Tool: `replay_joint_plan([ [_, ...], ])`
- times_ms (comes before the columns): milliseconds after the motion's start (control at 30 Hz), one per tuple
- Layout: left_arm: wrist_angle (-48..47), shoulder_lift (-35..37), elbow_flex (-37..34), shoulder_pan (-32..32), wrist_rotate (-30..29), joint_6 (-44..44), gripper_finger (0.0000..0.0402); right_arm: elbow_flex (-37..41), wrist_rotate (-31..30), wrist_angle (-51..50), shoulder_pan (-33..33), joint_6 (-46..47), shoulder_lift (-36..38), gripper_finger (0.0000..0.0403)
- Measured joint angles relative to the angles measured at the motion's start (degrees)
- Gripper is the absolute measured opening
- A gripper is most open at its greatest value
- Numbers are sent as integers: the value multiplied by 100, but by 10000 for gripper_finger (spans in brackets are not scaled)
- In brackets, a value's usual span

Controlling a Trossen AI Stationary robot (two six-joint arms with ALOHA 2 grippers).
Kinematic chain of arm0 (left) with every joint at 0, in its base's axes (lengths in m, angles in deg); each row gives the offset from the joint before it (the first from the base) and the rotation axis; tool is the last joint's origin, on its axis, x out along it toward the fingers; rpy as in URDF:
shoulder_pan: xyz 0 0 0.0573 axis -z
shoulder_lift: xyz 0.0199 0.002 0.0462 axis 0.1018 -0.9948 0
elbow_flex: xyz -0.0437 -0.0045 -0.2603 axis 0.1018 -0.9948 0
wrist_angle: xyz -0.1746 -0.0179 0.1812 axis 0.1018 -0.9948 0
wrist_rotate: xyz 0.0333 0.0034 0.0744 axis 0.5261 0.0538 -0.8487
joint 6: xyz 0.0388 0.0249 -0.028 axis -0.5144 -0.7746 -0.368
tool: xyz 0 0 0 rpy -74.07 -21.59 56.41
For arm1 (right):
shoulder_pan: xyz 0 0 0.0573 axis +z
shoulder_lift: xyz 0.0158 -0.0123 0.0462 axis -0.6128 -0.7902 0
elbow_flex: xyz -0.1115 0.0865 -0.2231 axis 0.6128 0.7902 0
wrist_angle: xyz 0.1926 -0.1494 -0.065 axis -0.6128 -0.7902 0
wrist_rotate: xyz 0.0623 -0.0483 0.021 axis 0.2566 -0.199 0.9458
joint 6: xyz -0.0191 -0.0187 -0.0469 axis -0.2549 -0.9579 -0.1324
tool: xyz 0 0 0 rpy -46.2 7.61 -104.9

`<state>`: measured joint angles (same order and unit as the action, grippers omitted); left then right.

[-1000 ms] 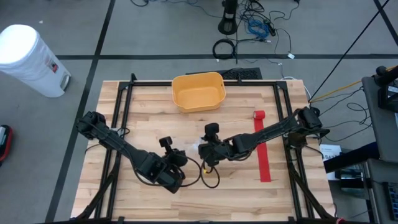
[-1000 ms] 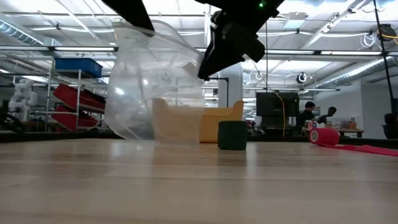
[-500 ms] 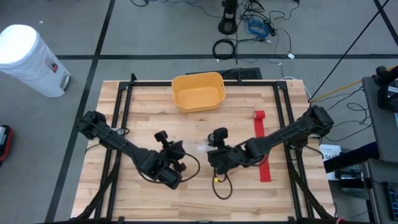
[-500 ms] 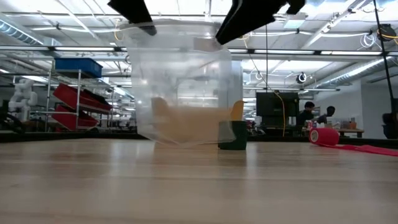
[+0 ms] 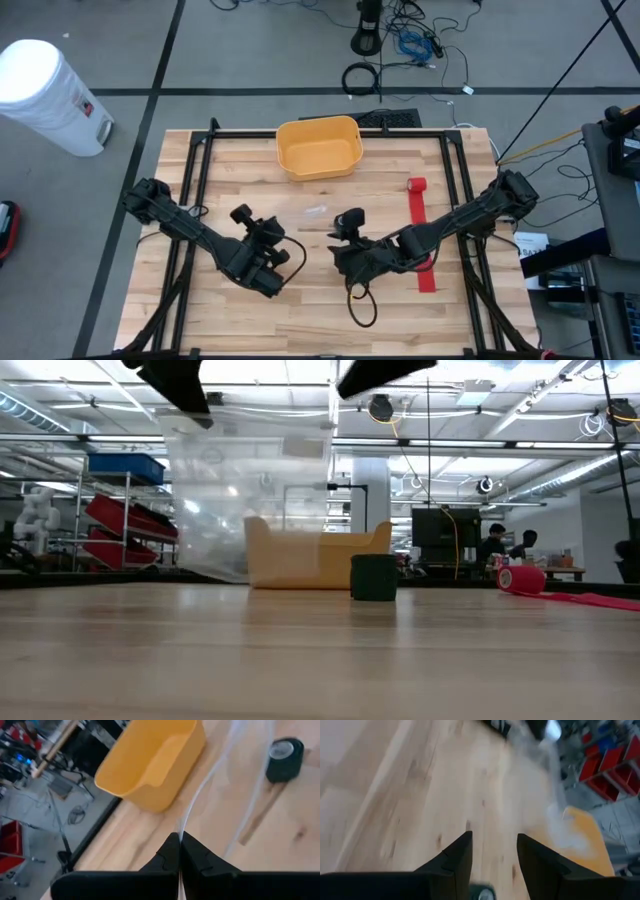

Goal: Roll bandage
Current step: Open the transparent zip bag

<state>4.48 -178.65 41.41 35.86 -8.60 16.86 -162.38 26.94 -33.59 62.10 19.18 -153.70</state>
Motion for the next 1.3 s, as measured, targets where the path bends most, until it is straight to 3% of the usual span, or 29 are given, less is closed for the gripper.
replay_joint_plan([
  [300,341,0,0,0,645,-451,2,0,365,1346,-146,-756,-346,141],
  [600,907,0,-2,0,803,-1149,2,0,303,1699,-493,-1166,-991,141],
  [1000,911,0,-2,0,805,-1188,2,0,268,1722,-590,-1210,-1103,140],
  [1300,946,0,-2,-1,805,-1223,2,2,-19,1759,-663,-1255,-1377,87],
])
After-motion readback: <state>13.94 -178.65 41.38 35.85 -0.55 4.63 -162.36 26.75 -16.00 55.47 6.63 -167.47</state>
